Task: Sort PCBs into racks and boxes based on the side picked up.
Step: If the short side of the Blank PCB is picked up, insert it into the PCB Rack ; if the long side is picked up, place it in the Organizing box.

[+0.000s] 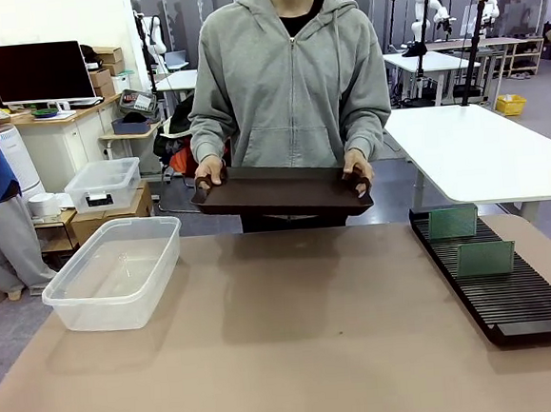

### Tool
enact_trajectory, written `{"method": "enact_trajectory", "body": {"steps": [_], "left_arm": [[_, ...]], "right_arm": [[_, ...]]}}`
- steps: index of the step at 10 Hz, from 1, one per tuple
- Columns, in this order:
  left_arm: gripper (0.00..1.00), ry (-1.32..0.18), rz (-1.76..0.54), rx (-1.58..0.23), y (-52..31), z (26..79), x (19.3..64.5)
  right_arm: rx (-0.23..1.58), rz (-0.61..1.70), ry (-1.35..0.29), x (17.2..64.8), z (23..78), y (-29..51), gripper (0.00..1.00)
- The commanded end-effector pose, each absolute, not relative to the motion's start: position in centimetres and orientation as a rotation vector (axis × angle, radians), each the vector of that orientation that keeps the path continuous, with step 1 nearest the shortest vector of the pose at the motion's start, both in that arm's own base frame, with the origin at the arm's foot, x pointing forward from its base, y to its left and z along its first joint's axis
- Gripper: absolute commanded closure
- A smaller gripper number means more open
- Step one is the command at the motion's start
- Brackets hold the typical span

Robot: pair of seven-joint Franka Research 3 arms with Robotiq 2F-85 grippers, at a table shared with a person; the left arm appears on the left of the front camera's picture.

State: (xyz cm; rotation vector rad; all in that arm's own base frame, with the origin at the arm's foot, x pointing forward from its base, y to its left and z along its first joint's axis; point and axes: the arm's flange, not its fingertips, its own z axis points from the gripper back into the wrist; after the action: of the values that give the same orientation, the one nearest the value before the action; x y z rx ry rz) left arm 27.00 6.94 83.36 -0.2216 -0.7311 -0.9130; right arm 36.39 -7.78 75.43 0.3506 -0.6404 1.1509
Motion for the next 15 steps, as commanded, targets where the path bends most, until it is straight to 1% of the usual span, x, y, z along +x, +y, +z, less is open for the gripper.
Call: {"method": "enact_trajectory", "body": {"steps": [1,3,4,6,7,9,13,14,15], "left_arm": [[0.0,-0.729,-0.908,-0.226,6.9,83.2,27.0],[0.0,-0.729,-0.908,-0.226,6.9,83.2,27.0],[0.0,-0.729,-0.908,-0.226,6.9,83.2,27.0],[0.0,-0.729,-0.908,-0.226,6.9,83.2,27.0],[0.0,-0.729,-0.908,-0.226,6.9,83.2,27.0],[0.0,-0.729,-0.908,-0.226,6.9,83.2,27.0],[0.0,-0.729,-0.908,-0.226,6.9,83.2,27.0],[0.0,-0.729,-0.908,-0.226,6.9,83.2,27.0],[0.0,-0.729,-0.908,-0.226,6.9,83.2,27.0]], "right_arm": [[0.348,1.152,-0.642,36.3,75.5,-7.7,0.0],[0.401,1.195,-0.669,33.9,76.1,-8.7,0.0],[0.386,1.161,-0.694,33.2,76.7,-8.6,0.0],[0.399,1.169,-0.782,31.8,78.9,-9.3,0.0],[0.376,1.124,-0.81,31.2,79.5,-9.4,0.0],[0.361,1.122,-0.819,30.9,80.9,-9.9,0.0],[0.336,1.078,-0.831,31.3,81.3,-10.4,0.0],[0.334,1.135,-0.819,30.5,81.3,-10.6,0.0],[0.334,1.135,-0.819,30.5,81.3,-10.6,0.0]]}}
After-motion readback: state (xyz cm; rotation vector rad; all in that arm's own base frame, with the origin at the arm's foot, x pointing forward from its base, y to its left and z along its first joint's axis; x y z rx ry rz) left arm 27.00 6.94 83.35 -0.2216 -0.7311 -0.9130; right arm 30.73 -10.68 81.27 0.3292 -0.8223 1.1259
